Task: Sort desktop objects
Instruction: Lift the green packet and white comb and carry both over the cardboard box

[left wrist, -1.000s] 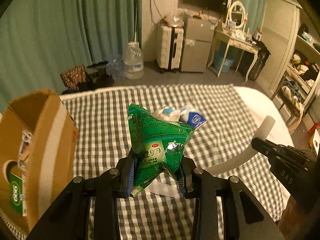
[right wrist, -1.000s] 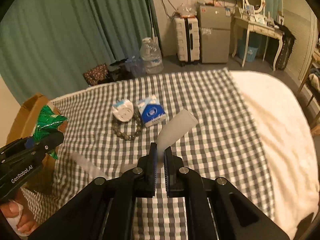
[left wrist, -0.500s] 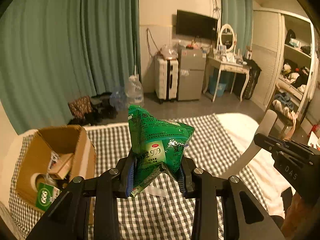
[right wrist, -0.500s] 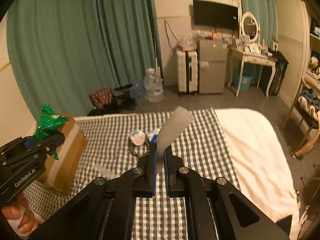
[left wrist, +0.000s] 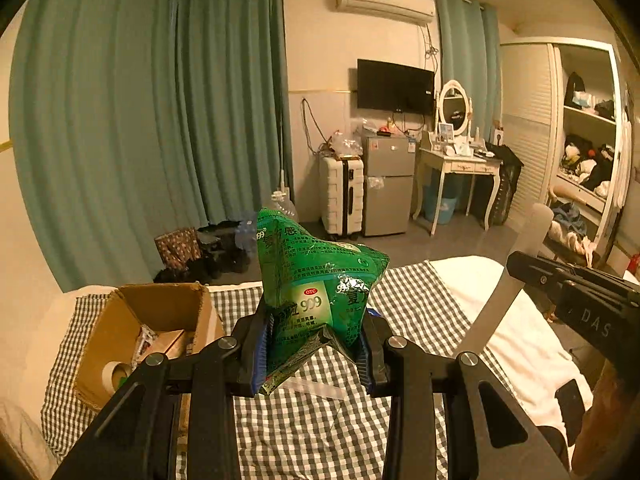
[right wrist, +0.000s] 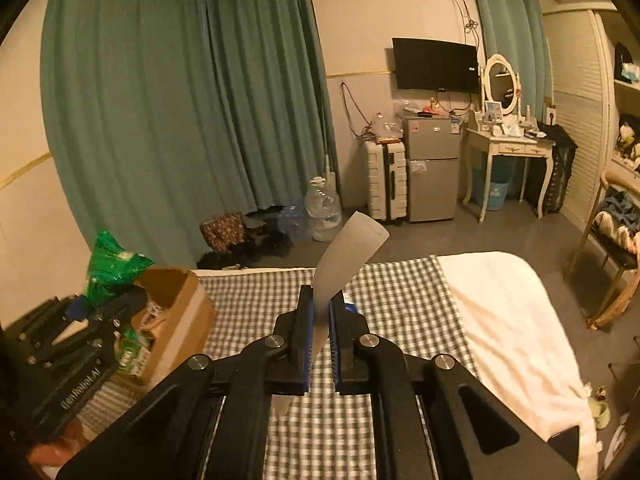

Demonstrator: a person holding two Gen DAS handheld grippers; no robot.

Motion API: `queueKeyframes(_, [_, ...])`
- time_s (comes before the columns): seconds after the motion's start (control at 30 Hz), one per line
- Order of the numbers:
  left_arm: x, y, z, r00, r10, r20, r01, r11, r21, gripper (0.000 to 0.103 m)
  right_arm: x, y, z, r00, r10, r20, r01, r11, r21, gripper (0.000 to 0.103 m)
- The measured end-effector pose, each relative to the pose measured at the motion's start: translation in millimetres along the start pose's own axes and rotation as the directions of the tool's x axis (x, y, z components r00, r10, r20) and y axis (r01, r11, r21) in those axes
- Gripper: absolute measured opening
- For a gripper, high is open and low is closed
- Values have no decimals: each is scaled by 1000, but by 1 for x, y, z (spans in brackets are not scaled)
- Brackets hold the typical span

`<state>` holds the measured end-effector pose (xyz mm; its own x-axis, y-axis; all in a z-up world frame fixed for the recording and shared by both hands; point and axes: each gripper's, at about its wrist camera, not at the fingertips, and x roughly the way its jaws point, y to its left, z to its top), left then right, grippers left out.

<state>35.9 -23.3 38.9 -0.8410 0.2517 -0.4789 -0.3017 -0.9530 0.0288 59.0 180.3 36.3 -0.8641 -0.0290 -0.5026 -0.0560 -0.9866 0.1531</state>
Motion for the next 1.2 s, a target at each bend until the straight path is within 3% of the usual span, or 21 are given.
queueKeyframes(0.57, [-11,60,8,996,80,26,-79,996,-36,35,-4,47,20,999,37,29,-36,998,-42,7])
queueKeyframes(1.2, [19,166,-19,985,164,-57,-169,980,-101,35,45,155,29,990,143,-8,-142,979,-148,8])
